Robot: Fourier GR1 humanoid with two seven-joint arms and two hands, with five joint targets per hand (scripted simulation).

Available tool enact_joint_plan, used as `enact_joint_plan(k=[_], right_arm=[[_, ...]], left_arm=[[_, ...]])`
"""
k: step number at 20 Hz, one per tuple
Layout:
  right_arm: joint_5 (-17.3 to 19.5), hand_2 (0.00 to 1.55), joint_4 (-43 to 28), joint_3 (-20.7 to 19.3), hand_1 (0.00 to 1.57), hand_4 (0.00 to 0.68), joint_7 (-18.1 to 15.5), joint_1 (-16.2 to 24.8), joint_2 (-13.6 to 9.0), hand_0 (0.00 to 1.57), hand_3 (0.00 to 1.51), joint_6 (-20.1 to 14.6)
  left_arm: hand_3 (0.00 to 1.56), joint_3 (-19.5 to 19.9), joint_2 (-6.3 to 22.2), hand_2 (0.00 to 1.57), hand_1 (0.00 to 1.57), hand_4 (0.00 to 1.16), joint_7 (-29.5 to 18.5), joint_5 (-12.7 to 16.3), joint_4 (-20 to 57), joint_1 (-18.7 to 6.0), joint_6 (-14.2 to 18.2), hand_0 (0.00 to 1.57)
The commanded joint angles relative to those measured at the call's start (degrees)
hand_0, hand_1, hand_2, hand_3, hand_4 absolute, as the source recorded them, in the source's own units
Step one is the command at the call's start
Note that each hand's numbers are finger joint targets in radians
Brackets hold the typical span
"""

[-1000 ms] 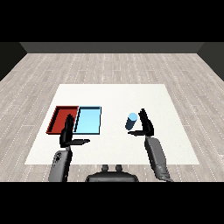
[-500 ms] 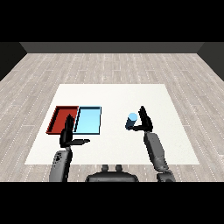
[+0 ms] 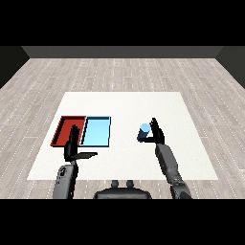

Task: Pick the blue can and put it in the blue box

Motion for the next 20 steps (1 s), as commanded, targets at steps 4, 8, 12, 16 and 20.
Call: enact_joint_plan(k=[4,8,12,16,20], right_arm=[[-0.57,0.0,4.6,0.0,0.0,0.0,-1.19,-3.59,2.96,0.0,0.0,-3.02],[-1.03,0.0,12.26,-1.61,0.0,0.0,-3.8,-8.14,1.67,0.0,0.0,-2.12],[-2.63,0.0,10.85,-1.42,0.0,0.0,-4.45,-5.4,1.35,0.0,0.0,0.81],[-3.69,0.0,10.27,-1.74,0.0,0.0,-2.44,-5.35,-0.56,0.0,0.0,2.66],[-3.71,0.0,10.19,-1.21,0.0,0.0,-0.89,-6.46,-0.4,0.0,0.0,1.86]], left_arm=[[0.0,1.02,0.82,0.0,0.0,0.0,-1.59,0.06,-1.57,2.97,-0.51,0.0],[0.0,-0.3,-1.6,0.0,0.0,0.0,-4.55,-1.45,4.37,-0.88,1.04,0.0],[0.0,0.05,0.27,0.0,0.0,0.0,0.2,-0.25,-1.12,0.64,-0.42,0.0],[0.0,-1.25,-1.06,0.0,0.0,0.0,-0.33,-0.11,-2.52,2.51,0.85,0.0],[0.0,-0.46,-0.36,0.0,0.0,0.0,3.14,-0.64,-1.61,-2.53,2.59,0.0]])
